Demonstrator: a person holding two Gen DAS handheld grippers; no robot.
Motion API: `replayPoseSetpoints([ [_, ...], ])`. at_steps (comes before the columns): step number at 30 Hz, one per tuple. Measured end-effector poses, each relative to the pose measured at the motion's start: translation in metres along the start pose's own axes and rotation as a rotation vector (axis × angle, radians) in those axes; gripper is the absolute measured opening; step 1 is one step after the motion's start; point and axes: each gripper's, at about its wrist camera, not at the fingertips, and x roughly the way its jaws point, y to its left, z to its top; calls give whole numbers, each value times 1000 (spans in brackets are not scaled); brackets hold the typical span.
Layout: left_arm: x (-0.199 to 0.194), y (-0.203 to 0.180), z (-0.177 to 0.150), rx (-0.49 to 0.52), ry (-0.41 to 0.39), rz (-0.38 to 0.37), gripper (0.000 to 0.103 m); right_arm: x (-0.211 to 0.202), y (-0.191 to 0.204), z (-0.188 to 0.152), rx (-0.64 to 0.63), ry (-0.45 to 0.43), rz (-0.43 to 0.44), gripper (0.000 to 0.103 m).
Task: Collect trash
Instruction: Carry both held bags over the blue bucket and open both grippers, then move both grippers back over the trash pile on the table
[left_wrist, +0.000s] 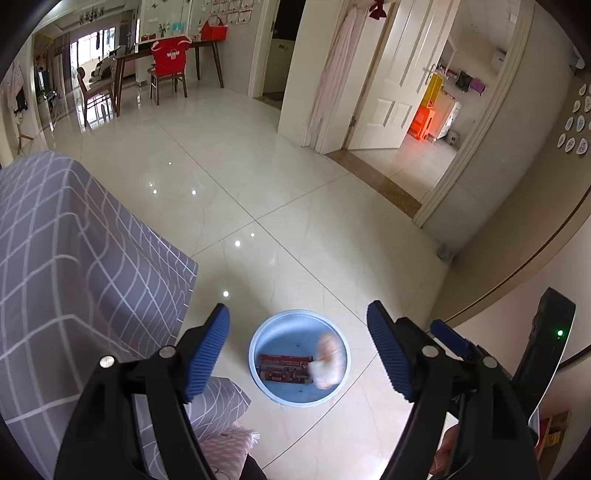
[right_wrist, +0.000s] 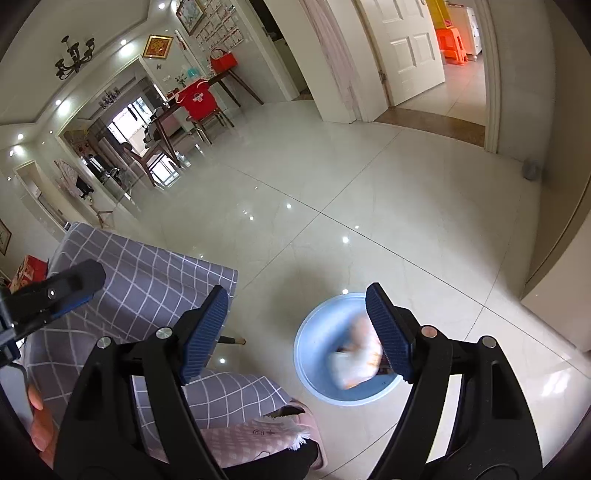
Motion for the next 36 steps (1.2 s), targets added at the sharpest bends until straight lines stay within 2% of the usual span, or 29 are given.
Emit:
replayPoseSetpoints([
  [5,-32,3,0,-9,-45,2,75,-27,29,-1,-38,-20,33,77],
  [10,-79,19,-6,-13,-115,7,76,-60,74,3,-101,-57,105,77],
  [15,-139,59,-12,-46,-202,62,79,-81,133,-5,-189,-70,191,77],
  [18,-171,91,-16,-78,-238,120,80,-85,175,-9,-256,-61,243,77],
  [23,-217,159,-26,-146,-267,228,82,-76,252,-21,-389,-18,310,80],
  [27,-245,223,-31,-239,-268,298,83,-59,311,-34,-489,25,347,83],
  [29,-254,250,-32,-286,-256,316,83,-46,342,-40,-539,56,361,83],
  [33,-259,298,-31,-387,-230,294,83,-23,390,-53,-619,96,369,83],
  [36,-255,316,-28,-404,-217,306,83,-1,419,-56,-670,117,345,83],
])
